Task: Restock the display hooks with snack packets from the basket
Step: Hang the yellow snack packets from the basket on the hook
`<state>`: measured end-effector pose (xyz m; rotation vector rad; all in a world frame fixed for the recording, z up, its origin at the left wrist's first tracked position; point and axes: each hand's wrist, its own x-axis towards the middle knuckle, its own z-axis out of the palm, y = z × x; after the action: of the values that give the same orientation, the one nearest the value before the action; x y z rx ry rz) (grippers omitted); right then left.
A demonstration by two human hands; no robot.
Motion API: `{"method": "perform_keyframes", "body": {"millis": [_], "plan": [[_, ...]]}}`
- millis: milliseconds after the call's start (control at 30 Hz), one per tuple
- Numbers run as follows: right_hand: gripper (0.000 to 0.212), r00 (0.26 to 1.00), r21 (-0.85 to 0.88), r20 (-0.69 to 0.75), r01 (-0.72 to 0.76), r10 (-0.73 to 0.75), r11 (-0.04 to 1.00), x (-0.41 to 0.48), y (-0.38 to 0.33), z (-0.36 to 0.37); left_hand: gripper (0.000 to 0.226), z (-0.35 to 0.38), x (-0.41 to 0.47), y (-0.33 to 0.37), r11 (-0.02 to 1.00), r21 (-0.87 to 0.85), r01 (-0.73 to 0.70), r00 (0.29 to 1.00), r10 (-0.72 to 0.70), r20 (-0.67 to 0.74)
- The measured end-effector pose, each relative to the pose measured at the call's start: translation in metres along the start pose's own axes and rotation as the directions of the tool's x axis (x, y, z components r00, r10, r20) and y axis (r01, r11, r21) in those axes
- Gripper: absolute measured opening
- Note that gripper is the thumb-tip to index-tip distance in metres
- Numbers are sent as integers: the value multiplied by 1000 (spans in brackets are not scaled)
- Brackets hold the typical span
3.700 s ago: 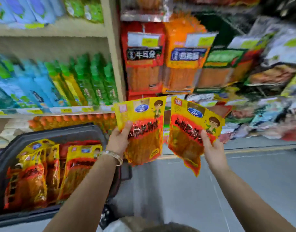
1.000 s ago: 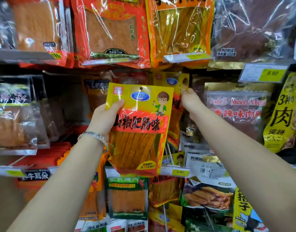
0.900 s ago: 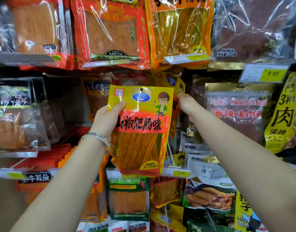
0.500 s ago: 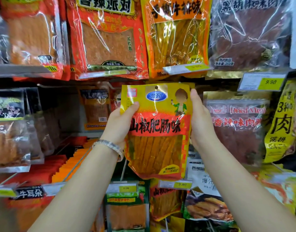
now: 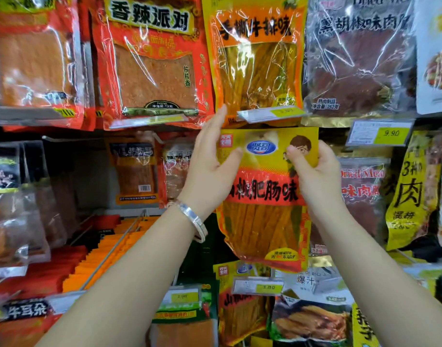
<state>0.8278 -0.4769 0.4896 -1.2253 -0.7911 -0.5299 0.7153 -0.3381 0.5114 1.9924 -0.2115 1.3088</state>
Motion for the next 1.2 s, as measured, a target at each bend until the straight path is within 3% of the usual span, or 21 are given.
{"method": "perform_keyframes", "body": {"millis": [200,433,533,600,700,800,867,1000,1067,1200], "plan": [[7,999,-135,-23,-31,28,990,16,0,-1,58,8,6,6,986,-162,42,999,-37,37],[8,998,-150,-27,-65,62,987,18,13,3,60,10,6,-8,964,-260,60,998,-53,35],[6,1000,-237,-16,-25,22,971,14,23,3,66,15,-3,-25,970,-212,116,992,-104,70],[19,997,-316,-43,53,-70,947,4,30,0,62,17,-14,-42,978,-135,161,984,-149,98],[58,951,-564,-36,234,-307,792,-19,47,-5,57,19,-36,-67,993,51,109,985,-114,129],[60,852,-708,241,482,-464,516,-41,66,-5,65,20,-49,-89,955,295,-7,978,-55,202],[57,820,-693,397,562,-412,452,-52,82,-1,71,21,-53,-104,900,432,-61,965,-58,256],[52,856,-719,444,517,-266,464,-49,103,12,84,29,-51,-130,809,570,-146,940,-67,335],[50,863,-723,455,501,-219,475,-38,112,20,87,33,-43,-141,844,529,-90,933,-114,341],[54,871,-727,487,449,-72,520,-11,135,38,79,46,-21,-162,956,268,123,930,-205,305]]}}
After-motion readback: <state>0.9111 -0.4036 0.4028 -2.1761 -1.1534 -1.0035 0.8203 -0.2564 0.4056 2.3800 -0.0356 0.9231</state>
